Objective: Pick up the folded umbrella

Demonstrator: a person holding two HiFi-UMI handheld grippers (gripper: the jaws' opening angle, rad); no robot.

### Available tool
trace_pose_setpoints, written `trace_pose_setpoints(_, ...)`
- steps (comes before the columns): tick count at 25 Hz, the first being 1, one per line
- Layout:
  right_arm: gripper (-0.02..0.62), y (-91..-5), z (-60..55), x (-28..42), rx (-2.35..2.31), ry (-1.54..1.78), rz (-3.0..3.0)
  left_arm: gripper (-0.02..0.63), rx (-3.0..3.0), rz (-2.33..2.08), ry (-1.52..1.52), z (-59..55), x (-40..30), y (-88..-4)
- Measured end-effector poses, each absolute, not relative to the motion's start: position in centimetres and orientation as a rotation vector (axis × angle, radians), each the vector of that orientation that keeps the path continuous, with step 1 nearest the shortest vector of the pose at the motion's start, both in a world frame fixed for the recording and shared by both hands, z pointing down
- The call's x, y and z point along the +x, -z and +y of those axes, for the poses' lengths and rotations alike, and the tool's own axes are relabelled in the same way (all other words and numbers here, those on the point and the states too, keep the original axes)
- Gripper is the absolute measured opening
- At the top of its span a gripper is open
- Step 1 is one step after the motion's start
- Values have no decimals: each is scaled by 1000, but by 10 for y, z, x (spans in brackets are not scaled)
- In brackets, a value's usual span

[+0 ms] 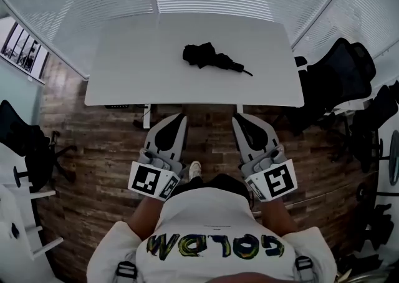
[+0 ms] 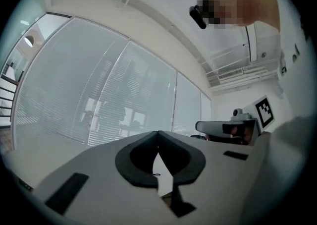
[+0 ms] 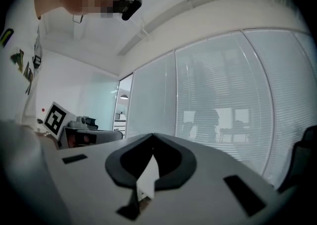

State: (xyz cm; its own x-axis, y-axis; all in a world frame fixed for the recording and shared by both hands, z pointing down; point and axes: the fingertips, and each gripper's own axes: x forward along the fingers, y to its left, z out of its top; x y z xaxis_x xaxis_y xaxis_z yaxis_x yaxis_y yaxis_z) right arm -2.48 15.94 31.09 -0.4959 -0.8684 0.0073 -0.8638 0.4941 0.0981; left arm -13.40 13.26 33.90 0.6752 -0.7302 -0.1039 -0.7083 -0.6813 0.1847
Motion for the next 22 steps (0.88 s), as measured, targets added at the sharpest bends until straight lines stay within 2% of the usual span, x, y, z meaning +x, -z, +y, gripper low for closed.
trace_pose_setpoints(11,11,-325,72,-5,1567,71,-2663,9,2739,-1180,240,47,-120,-348)
trace_pose_setpoints(22,11,-320,-59,89,1593,82,-2679,9,2783,-1177,229,-86,-28,-335)
